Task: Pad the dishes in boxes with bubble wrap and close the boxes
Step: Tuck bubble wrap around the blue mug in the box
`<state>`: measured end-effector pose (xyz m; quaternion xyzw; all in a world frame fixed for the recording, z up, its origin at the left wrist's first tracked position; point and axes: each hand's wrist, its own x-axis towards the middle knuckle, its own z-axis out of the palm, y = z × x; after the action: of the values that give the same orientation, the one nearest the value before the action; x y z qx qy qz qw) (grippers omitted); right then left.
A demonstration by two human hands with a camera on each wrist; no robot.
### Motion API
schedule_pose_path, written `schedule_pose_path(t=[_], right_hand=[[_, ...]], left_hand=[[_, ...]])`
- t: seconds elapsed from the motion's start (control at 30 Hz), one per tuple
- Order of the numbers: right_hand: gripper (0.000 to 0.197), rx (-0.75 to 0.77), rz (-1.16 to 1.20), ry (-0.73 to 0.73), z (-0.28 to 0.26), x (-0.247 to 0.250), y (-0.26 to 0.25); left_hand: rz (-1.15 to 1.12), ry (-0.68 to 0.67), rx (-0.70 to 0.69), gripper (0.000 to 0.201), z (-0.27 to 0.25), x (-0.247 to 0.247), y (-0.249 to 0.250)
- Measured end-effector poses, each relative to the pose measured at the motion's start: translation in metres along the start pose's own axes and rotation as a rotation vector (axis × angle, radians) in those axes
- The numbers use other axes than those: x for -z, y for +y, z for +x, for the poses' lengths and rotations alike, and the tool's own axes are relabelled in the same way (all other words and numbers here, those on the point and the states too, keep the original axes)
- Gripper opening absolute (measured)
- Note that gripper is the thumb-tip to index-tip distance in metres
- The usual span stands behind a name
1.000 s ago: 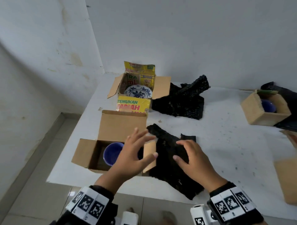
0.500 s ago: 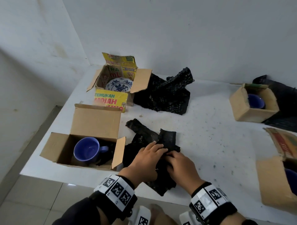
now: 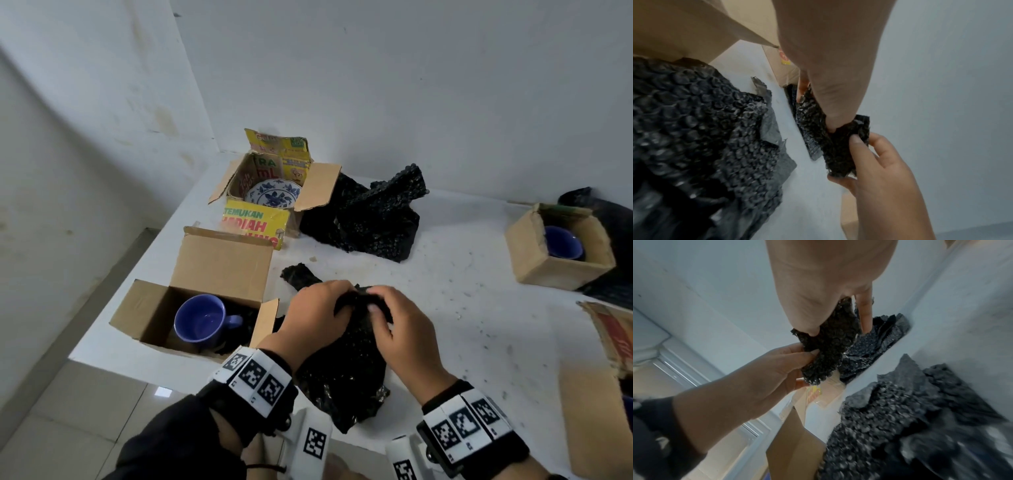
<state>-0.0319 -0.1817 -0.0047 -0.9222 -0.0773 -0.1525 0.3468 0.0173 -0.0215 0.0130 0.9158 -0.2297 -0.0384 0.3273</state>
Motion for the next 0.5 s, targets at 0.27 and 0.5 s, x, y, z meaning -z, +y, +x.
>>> schedule_pose_path(t=[0.27, 0.5], right_hand=[[0.055, 0.153, 0.206, 0.09, 0.032, 0.0, -0.029], [0.032, 0.27, 0.296, -0.052, 0.063, -0.044, -0.084]], left_hand=[[-0.515, 0.006, 0.135, 0.006, 0.007, 0.055, -0.005], [-0.697, 0.044, 0.279, 0.028, -0.028, 0.113, -0.049]])
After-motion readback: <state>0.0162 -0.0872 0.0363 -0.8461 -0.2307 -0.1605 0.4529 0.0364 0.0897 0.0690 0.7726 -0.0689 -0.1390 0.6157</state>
